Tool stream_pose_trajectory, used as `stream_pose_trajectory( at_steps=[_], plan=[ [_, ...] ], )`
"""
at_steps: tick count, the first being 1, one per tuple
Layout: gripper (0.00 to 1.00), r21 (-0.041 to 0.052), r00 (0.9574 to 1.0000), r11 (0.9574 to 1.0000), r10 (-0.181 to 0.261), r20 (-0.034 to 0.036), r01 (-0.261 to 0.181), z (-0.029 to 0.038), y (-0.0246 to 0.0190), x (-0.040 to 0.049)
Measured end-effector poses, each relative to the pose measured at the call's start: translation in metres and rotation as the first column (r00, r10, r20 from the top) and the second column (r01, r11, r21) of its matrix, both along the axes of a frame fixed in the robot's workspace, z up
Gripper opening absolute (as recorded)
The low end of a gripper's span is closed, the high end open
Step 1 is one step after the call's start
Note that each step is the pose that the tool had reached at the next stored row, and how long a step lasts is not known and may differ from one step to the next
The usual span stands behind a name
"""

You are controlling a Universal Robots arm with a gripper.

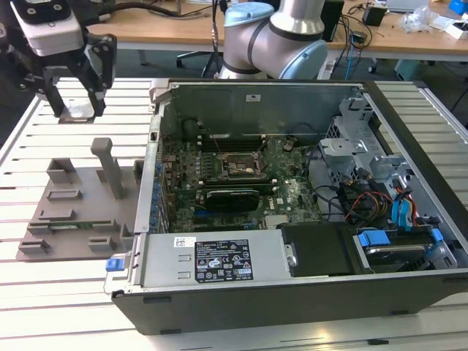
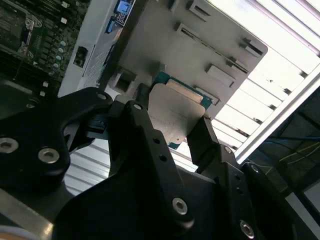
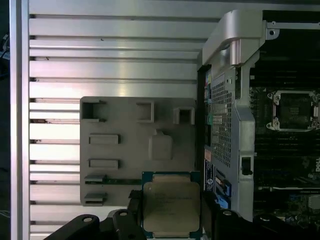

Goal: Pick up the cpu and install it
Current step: 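Pick up the cpu and move it towards the insertion slot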

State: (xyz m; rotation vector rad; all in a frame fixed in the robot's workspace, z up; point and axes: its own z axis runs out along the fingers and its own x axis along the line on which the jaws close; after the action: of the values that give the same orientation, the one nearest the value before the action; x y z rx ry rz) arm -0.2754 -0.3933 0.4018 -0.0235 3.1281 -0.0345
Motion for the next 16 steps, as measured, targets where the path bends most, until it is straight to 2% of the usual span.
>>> stream_pose_trajectory(
  at_steps=[8,9,13,14,16],
  plan=[
    [0.55,-0.0001,1.0,1.0,0.0,-0.0029,0.0,-0.0064,0.0034,0.0262],
    [0.55,0.0001,1.0,1.0,0.0,-0.0034,0.0,-0.0076,0.0045,0.0338],
    [0.55,0.0001,1.0,1.0,0.0,-0.0054,0.0,-0.01,0.0077,0.0541],
    [0.55,0.0001,1.0,1.0,0.0,-0.0073,0.0,-0.0123,0.0096,0.0654],
    [0.55,0.0,0.9999,1.0,0.0,-0.0101,0.0,-0.0156,0.0124,0.0802]
  ],
)
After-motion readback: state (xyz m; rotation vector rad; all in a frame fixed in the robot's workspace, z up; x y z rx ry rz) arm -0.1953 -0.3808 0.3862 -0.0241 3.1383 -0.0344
